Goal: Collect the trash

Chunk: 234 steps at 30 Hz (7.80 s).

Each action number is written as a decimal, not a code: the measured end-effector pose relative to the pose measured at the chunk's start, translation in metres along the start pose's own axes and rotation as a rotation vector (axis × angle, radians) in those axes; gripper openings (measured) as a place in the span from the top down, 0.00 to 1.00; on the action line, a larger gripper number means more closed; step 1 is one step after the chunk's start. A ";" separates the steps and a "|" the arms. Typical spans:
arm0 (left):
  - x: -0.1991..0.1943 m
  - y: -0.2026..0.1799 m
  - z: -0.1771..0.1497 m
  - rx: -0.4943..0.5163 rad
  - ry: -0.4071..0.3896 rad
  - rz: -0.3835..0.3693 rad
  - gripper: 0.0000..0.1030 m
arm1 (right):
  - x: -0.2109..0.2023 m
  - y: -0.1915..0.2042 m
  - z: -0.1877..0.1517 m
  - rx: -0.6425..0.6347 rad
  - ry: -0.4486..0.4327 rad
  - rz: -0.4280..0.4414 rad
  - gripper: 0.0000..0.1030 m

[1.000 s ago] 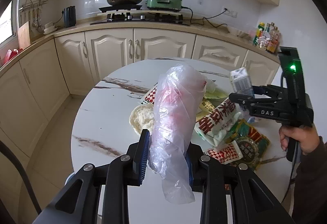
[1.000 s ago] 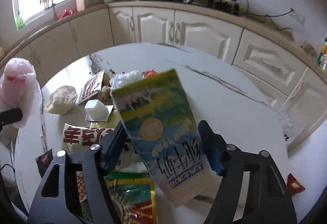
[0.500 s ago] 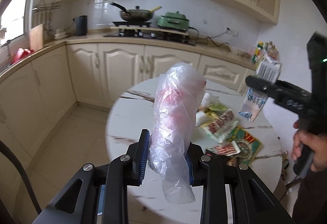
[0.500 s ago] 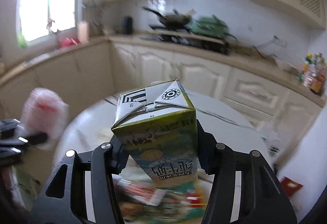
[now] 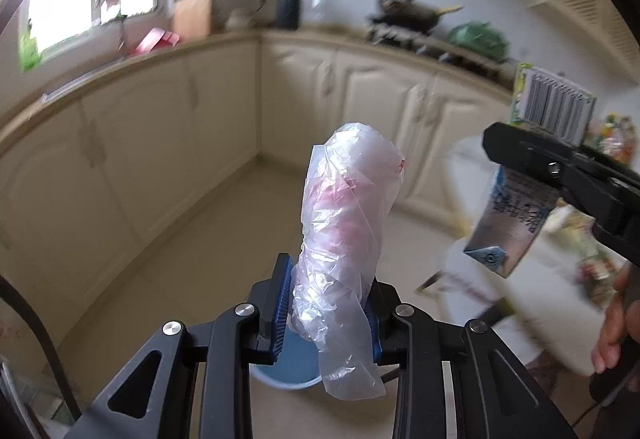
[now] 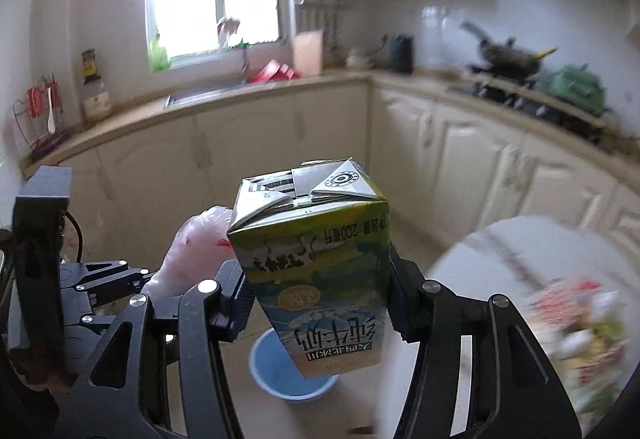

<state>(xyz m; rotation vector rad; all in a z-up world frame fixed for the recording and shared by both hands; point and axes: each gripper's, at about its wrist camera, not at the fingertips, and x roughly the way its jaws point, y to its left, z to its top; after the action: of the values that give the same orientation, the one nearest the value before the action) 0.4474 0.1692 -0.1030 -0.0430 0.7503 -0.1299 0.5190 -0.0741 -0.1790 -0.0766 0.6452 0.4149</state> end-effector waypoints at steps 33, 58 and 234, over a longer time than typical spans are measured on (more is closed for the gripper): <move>0.332 0.075 -0.082 -0.193 0.604 0.081 0.56 | 0.363 -0.035 -0.216 0.293 0.577 0.135 0.49; -0.012 -0.134 -0.029 -0.126 -0.179 0.296 0.10 | 0.006 0.061 -0.034 -0.022 0.002 -0.097 0.00; 0.001 -0.284 -0.014 0.263 0.059 -0.311 0.52 | -0.152 -0.337 -0.191 0.626 0.279 -0.561 0.52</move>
<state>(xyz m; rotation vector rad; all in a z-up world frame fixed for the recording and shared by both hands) 0.4096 -0.1122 -0.0900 0.0953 0.7765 -0.5269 0.4358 -0.4731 -0.2601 0.2820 0.9668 -0.3543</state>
